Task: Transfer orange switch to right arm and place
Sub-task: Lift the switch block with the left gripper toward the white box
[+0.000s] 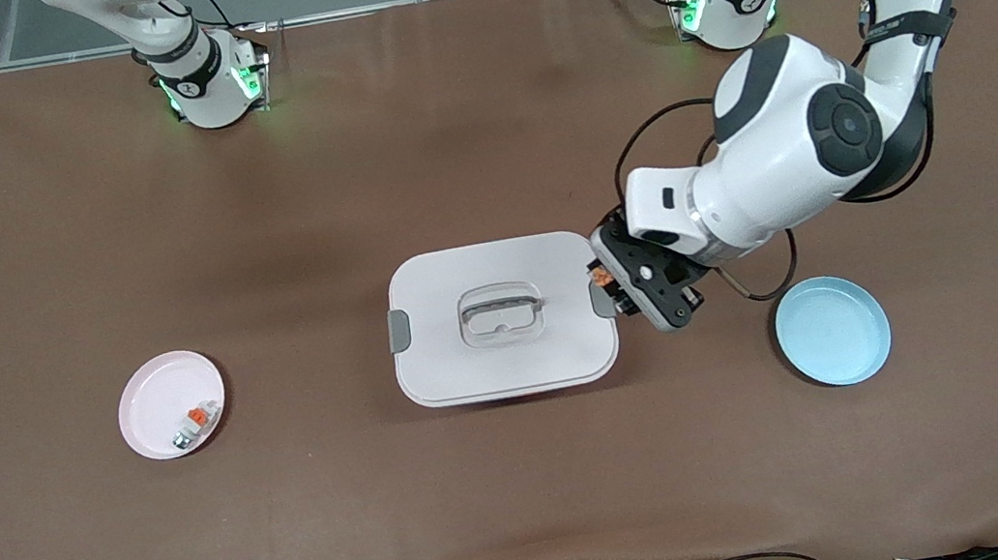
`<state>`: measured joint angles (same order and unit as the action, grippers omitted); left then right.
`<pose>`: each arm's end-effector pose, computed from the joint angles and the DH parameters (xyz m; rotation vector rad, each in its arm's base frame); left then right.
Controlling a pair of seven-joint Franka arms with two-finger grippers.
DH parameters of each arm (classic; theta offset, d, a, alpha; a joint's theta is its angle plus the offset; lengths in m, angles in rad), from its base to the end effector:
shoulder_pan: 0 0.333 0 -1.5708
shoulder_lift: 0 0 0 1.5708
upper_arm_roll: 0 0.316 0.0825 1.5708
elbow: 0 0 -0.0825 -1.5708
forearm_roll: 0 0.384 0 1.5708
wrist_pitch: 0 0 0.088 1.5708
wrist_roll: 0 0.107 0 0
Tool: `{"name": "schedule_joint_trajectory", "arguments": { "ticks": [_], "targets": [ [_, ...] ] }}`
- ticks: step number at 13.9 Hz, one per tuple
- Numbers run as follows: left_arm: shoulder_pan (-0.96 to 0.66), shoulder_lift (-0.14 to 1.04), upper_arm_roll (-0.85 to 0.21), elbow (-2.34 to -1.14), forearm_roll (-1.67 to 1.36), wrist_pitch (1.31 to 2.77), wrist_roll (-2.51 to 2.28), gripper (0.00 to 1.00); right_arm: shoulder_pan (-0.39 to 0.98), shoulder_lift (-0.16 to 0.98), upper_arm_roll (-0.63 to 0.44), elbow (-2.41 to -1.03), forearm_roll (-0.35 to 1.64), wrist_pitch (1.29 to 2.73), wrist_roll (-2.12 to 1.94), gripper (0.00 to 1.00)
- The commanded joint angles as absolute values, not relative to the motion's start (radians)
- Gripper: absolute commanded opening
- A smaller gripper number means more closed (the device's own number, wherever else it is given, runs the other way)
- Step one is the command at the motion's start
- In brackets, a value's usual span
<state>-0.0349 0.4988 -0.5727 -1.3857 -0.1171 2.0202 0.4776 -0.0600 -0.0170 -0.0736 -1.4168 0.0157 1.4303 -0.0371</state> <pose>0.6202 -0.3413 0.4832 2.4406 -1.2706 0.2589 0.5282 -0.0696 0.6927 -3.1236 0.1470 -0.0497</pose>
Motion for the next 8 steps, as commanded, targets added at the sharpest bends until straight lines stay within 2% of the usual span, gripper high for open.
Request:
{"name": "schedule_joint_trajectory", "arguments": {
  "ticks": [1,3,8],
  "targets": [
    [-0.058,0.512,-0.574,-1.327,-0.132,2.008,0.433,0.0,-0.069,-0.011,-0.067,-1.411,0.005,1.408,-0.049,1.0],
    [-0.058,0.505,-0.58,-1.327,-0.13,2.008,0.437,0.0,-0.075,-0.011,-0.068,-1.41,0.008,1.347,-0.111,1.0],
    [-0.058,0.497,-0.664,-1.319,-0.126,2.017,0.593,0.0,-0.092,0.005,-0.067,-1.422,0.02,1.336,-0.229,1.0]
  ]
}}
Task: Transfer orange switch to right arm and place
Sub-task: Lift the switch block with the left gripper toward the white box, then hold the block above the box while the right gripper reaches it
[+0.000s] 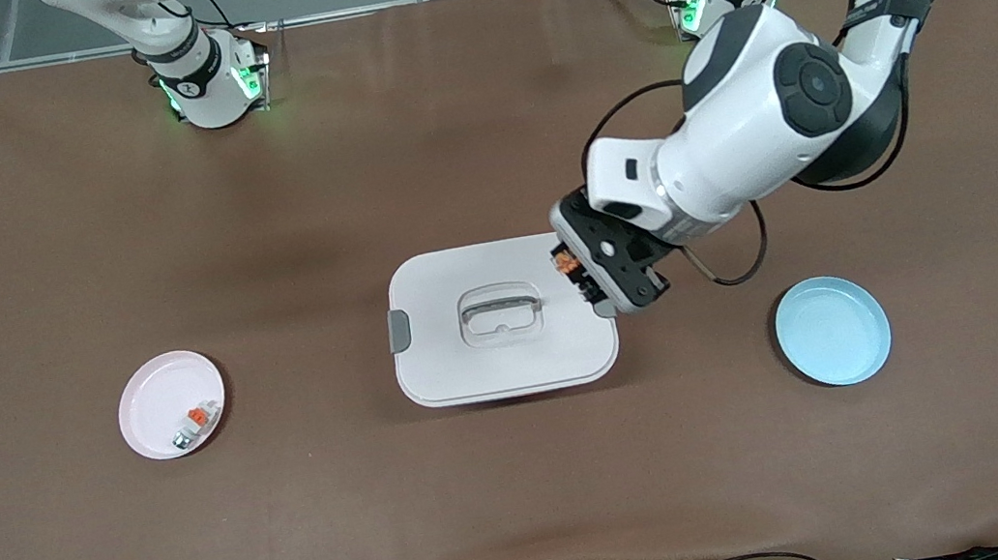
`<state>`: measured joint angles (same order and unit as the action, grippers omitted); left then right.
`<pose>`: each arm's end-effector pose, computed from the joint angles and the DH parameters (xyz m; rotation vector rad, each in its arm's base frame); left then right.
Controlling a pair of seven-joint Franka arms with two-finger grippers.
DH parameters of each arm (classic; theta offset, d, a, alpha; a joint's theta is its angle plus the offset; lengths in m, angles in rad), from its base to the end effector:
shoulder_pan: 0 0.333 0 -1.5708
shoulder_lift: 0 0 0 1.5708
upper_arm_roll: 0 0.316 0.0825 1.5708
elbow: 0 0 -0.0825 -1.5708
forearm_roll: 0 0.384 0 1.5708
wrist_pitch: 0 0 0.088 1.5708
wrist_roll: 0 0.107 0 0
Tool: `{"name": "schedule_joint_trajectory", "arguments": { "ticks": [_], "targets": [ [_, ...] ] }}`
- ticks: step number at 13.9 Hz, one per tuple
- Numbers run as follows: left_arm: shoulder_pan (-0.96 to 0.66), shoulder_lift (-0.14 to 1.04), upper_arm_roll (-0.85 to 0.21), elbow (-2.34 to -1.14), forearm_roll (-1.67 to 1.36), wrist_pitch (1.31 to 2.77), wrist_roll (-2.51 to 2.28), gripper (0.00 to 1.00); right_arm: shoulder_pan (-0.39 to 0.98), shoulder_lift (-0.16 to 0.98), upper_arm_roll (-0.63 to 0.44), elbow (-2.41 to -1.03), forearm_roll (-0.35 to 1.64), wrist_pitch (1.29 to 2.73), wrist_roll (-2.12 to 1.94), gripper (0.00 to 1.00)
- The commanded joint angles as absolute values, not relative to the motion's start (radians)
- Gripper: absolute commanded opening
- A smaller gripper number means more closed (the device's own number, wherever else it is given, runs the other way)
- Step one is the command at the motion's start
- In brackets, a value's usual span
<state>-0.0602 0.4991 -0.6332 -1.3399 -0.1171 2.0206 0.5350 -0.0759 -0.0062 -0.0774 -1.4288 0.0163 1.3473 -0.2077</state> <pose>0.5989 -0.3813 0.5149 2.3191 -1.4083 0.3321 0.5219 -0.0788 0.6745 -3.1086 -0.0893 0.1107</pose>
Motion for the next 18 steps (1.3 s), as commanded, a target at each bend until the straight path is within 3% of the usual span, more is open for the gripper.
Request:
{"name": "schedule_joint_trajectory", "arguments": {
  "ticks": [1,4,6,9,18],
  "targets": [
    [-0.057,0.497,-0.678,-1.318,-0.126,2.02,0.594,0.0,-0.089,0.005,-0.066,-1.424,0.02,1.327,-0.229,1.0],
    [-0.054,0.495,-0.712,-1.31,-0.133,2.025,0.417,0.0,-0.09,0.005,-0.061,-1.42,0.04,1.295,-0.232,1.0],
    [-0.063,0.497,-0.73,-1.284,-0.132,2.058,0.196,0.0,-0.132,0.005,-0.069,-1.463,0.203,1.261,-0.233,1.0],
    [-0.1,0.497,-0.73,-1.284,-0.129,2.132,-0.094,0.0,-0.144,0.017,-0.066,-1.493,0.279,1.255,-0.239,1.0],
    [-0.121,0.494,-0.781,-1.27,-0.13,2.23,-0.909,0.0,-0.117,0.017,-0.06,-1.566,0.48,1.298,-0.137,1.0]
  ]
}}
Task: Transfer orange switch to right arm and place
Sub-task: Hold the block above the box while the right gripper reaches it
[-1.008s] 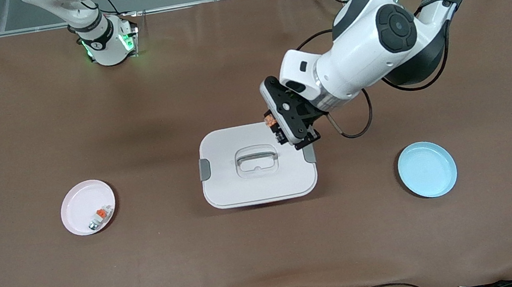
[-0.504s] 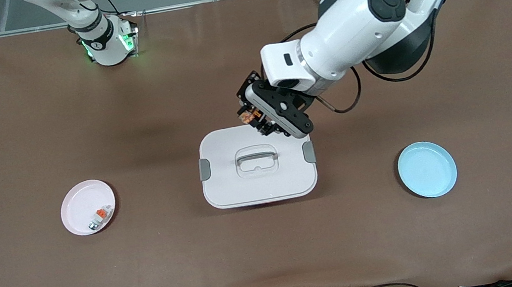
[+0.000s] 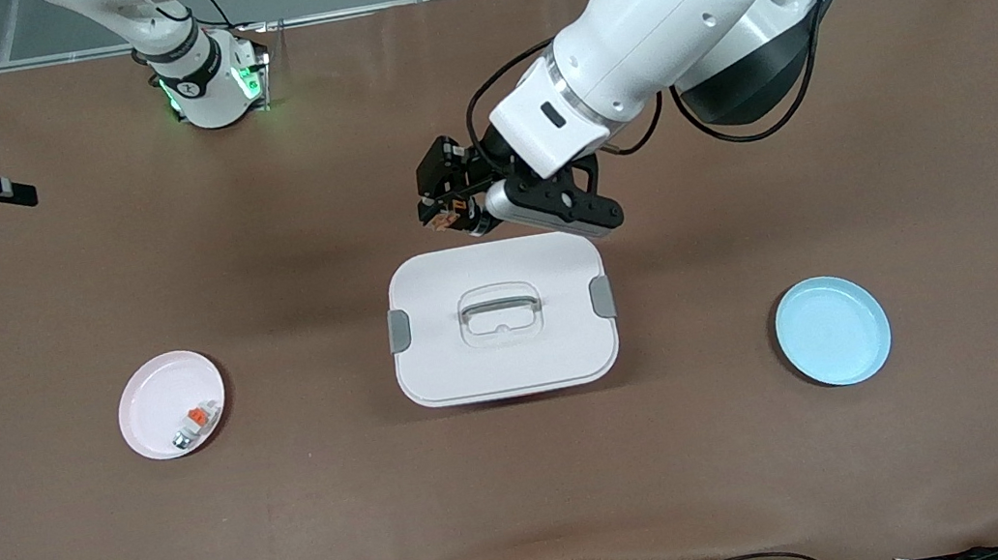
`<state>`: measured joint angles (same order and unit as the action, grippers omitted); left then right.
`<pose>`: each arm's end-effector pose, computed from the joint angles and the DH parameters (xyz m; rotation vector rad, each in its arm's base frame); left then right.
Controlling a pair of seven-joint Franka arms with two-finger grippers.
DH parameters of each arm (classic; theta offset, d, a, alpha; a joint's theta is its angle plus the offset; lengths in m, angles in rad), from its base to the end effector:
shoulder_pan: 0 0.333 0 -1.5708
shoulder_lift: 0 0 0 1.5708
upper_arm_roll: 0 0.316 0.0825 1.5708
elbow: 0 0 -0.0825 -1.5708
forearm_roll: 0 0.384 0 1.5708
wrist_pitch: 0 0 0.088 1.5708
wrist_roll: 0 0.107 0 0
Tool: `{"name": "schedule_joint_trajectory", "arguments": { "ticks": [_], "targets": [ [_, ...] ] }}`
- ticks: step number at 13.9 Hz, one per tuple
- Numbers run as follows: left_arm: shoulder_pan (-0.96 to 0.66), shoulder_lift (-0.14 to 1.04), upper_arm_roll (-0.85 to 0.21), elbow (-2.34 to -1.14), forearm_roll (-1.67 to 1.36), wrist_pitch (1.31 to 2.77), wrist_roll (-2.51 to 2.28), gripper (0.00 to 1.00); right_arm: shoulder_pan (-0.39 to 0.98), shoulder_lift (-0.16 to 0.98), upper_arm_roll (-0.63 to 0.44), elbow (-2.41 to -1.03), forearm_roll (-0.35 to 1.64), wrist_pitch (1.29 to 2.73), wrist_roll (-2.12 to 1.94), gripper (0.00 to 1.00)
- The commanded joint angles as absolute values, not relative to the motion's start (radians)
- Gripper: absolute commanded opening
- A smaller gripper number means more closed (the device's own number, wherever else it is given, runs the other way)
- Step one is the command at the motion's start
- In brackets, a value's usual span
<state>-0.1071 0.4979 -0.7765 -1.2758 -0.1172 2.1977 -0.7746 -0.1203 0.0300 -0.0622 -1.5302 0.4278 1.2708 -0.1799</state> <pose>0.5498 -0.4598 0.5922 2.4413 0.1174 0.0769 0.5297 -0.0431 0.6168 -2.6600 -0.0865 0.2777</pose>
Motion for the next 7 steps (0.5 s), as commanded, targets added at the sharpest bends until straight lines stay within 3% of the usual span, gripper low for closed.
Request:
{"name": "schedule_joint_trajectory", "arguments": {
  "ticks": [1,7],
  "targets": [
    [-0.124,0.5,-0.781,-1.27,-0.13,2.247,-0.995,0.0,-0.103,0.014,-0.06,-1.59,0.514,1.317,-0.133,1.0],
    [-0.23,0.551,-0.744,-1.267,-0.127,2.327,-1.391,0.0,-0.084,0.003,-0.06,-1.675,0.617,1.388,-0.083,1.0]
  ]
}}
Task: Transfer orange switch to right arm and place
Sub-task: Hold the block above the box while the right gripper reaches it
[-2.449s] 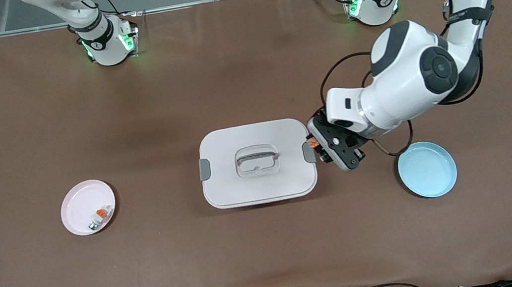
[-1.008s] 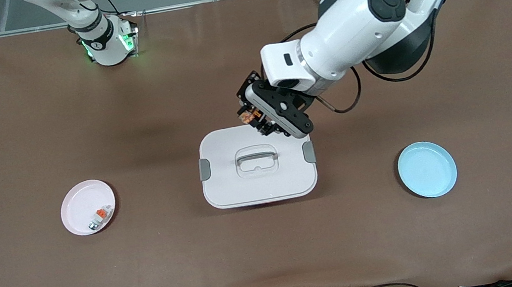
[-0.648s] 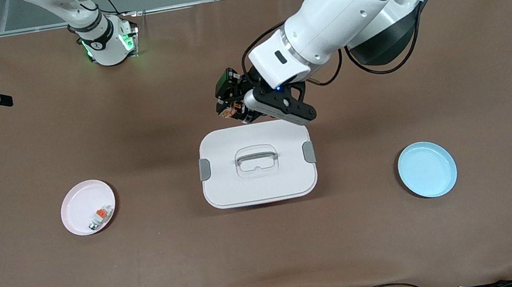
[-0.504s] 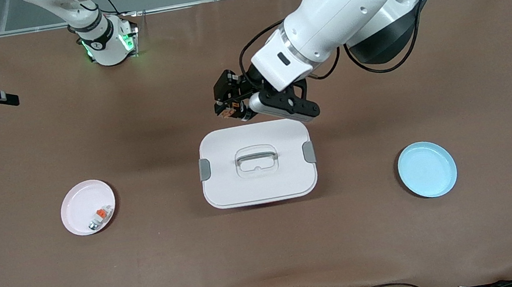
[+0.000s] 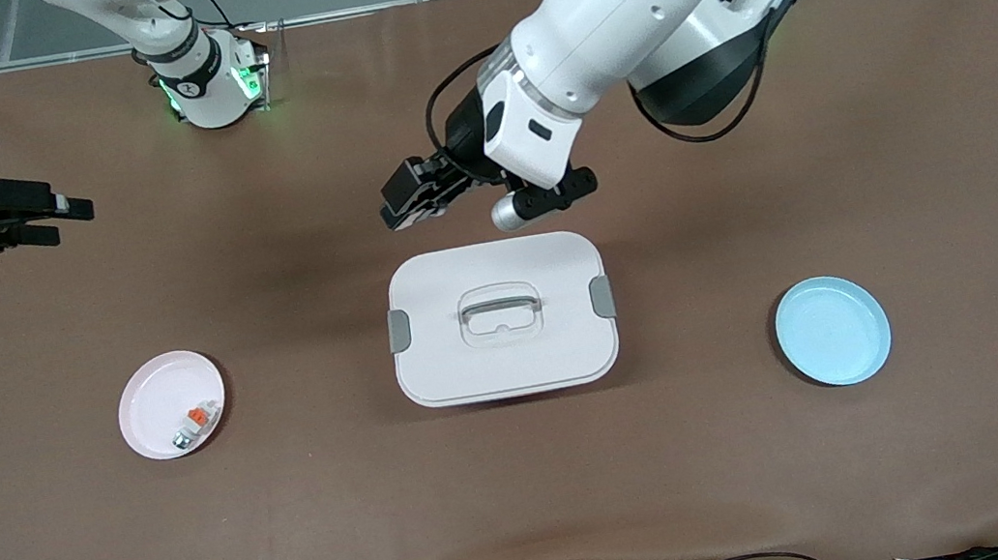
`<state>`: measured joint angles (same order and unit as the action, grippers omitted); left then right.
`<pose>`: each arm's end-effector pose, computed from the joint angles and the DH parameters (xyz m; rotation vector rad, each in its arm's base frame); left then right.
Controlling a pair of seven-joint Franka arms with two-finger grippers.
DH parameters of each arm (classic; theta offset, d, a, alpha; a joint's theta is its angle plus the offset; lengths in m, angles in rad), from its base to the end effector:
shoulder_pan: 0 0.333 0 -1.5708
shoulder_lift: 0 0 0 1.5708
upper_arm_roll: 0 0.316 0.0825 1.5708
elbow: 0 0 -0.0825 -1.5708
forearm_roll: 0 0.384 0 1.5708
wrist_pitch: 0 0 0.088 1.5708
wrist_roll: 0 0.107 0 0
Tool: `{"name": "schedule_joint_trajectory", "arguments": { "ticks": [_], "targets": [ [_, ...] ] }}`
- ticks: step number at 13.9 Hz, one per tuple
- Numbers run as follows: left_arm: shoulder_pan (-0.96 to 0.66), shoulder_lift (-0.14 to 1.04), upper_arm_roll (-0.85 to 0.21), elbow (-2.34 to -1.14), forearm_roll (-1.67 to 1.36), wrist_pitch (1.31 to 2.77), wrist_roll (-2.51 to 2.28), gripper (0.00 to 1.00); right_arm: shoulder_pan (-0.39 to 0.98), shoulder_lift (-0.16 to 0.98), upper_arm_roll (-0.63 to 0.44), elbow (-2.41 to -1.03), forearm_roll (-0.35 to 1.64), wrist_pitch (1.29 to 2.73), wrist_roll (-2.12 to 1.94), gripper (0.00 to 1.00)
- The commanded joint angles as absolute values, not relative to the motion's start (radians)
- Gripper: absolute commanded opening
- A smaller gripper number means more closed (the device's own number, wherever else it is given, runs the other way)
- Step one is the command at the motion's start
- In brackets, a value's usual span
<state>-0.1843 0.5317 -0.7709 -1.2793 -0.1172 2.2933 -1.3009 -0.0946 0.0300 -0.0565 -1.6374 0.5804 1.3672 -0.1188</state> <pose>0.5299 -0.5003 0.5802 2.2910 0.6916 -0.1626 0.5405 -0.0139 0.5831 -2.5138 0.0003 0.2749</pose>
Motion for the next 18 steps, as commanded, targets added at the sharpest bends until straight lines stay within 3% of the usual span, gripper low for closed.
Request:
{"name": "schedule_joint_trajectory", "arguments": {
  "ticks": [1,10,18],
  "targets": [
    [-0.264,0.549,-0.708,-1.267,-0.129,2.326,-1.432,0.0,-0.083,0.002,-0.06,-1.686,0.63,1.4,-0.078,1.0],
    [-0.555,0.586,-0.381,-1.227,-0.129,2.329,-1.681,0.0,0.121,-0.113,-0.058,-1.87,0.745,1.708,0.107,1.0],
    [-0.577,0.595,-0.353,-1.227,-0.127,2.324,-1.718,0.0,0.29,-0.241,-0.057,-2.153,0.856,2.132,0.11,1.0]
  ]
}}
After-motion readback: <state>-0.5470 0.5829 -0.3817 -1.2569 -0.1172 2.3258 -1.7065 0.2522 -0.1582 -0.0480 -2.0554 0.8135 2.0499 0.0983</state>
